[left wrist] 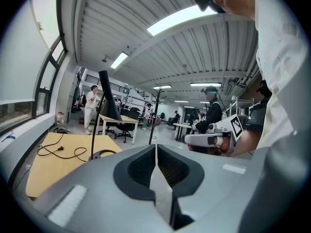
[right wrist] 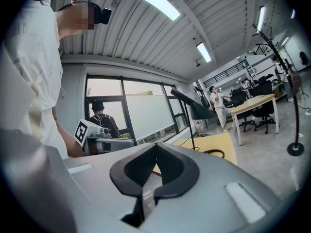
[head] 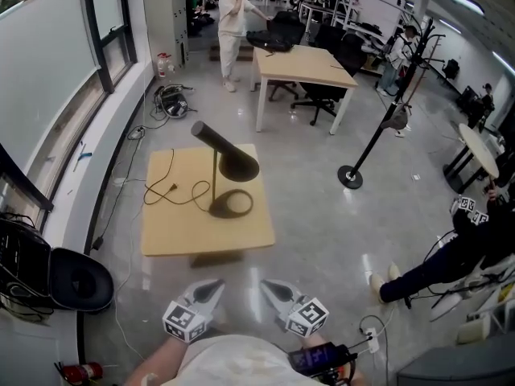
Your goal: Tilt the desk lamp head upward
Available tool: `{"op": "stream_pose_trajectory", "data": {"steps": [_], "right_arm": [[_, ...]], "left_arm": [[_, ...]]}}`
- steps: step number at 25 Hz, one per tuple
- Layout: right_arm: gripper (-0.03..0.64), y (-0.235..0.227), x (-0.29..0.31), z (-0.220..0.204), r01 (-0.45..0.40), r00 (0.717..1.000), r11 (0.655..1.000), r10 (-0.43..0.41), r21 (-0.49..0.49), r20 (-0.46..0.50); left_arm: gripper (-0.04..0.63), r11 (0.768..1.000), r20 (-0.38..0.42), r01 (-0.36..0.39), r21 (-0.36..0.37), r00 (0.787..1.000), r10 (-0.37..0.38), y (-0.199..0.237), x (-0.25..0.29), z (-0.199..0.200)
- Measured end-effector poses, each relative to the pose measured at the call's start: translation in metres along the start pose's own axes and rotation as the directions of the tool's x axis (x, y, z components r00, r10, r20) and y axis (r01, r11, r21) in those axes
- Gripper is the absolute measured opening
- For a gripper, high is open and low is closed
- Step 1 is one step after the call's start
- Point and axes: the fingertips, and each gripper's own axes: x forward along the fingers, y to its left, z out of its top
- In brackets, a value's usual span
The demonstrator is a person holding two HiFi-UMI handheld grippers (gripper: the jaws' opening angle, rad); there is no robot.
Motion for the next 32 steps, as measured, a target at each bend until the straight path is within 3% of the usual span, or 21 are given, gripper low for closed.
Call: {"op": "stream_pose_trajectory", "data": {"steps": [13,21,32], "right_arm": [[0.013,-0.040,0.061,0.010,0.005,1.000,1.000,-0.005,-0.011,-0.013],[0.014,-0.066,0.105,0.020,0.040,0.999,0.999,-0.041,-0.022,-0.026],[0.014,-0.105,0.136,0.029,0.157,0.985,0.986,-0.160,-0.048,-0.063]], "left_arm": [[0.014,1.000,0.002,-0.018,0.023,1.000,0.018,0.076,0.025,0.023],[0.014,1.000,0.019,0.008,0.024,1.000,-0.008,0.122,0.041,0.037],[0.014,0.999,0.015,-0.053,0.006,0.998,0.053,0.190,0.044,0.064]]}}
